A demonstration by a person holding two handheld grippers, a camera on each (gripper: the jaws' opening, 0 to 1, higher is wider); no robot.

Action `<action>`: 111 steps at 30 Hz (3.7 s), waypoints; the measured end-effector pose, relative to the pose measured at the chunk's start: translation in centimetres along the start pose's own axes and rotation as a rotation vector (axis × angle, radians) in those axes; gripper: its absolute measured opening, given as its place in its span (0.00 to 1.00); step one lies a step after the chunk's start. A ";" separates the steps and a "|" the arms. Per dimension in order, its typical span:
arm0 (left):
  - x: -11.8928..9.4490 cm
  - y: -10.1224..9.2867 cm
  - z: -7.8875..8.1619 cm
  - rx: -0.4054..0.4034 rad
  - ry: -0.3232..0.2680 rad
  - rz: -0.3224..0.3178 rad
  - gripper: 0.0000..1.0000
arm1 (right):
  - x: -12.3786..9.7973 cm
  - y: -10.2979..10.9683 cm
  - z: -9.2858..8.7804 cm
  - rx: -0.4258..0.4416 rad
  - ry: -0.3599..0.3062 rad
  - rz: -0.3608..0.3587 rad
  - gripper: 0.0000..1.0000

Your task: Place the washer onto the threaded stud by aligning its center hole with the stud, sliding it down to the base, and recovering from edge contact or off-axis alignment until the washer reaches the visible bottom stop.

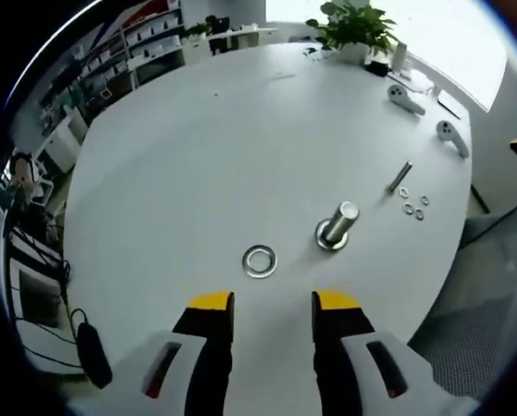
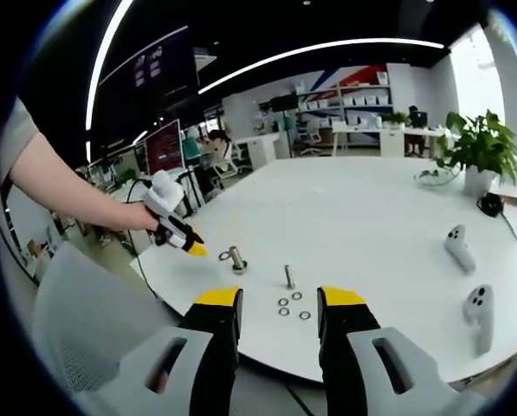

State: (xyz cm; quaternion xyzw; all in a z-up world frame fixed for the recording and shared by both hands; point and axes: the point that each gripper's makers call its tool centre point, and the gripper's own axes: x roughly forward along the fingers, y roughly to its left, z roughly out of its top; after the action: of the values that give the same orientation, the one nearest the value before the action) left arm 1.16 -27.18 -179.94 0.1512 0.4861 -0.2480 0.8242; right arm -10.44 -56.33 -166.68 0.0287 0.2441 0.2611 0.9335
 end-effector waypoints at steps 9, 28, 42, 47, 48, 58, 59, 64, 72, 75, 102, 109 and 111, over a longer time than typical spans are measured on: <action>2.0 0.9 0.3 0.003 0.010 -0.022 0.34 | 0.1 0.0 -0.2 -0.006 0.013 -0.001 0.36; 5.1 0.6 -0.1 0.025 0.037 -0.069 0.37 | 0.1 -0.2 -0.6 0.007 0.031 -0.017 0.35; 6.0 1.2 0.6 0.077 0.102 -0.045 0.26 | 0.0 -0.3 -0.4 0.011 0.020 -0.022 0.35; 6.1 0.7 0.7 0.114 0.158 -0.053 0.21 | 0.0 -0.4 -0.3 0.012 0.016 -0.023 0.35; 6.1 0.7 0.7 0.110 0.171 -0.054 0.21 | 0.0 -0.4 -0.3 0.011 0.014 -0.023 0.35; 5.3 -0.5 -1.0 0.209 0.333 -0.081 0.20 | -0.1 -0.4 -0.2 0.012 0.010 -0.022 0.35; 5.1 -0.6 -1.4 0.224 0.351 -0.084 0.20 | -0.1 -0.4 -0.2 0.011 0.009 -0.021 0.35; 4.0 -1.8 -3.8 0.287 0.450 -0.096 0.20 | -0.1 -0.4 -0.1 0.013 -0.002 -0.020 0.35; 3.4 -2.1 -4.6 0.277 0.354 -0.095 0.21 | -0.2 -0.3 0.2 0.013 -0.019 -0.016 0.35; 3.5 -2.3 -4.5 0.276 0.351 -0.096 0.23 | -0.2 -0.2 0.2 0.013 -0.018 -0.014 0.35; 3.1 -2.7 -4.8 0.216 0.309 -0.080 0.19 | -0.1 -0.2 0.1 0.007 -0.008 -0.010 0.35; 2.4 -3.2 -4.0 0.248 0.299 -0.095 0.18 | -0.1 -0.2 0.2 0.007 -0.010 -0.011 0.34; 2.0 -3.4 -3.1 0.259 0.281 -0.101 0.18 | -0.1 -0.2 0.2 0.005 -0.010 -0.011 0.34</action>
State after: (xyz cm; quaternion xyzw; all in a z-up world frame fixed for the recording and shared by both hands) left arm -2.17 -29.05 -183.19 0.2644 0.5674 -0.3258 0.7085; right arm -10.31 -56.57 -166.54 0.0311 0.2403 0.2550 0.9361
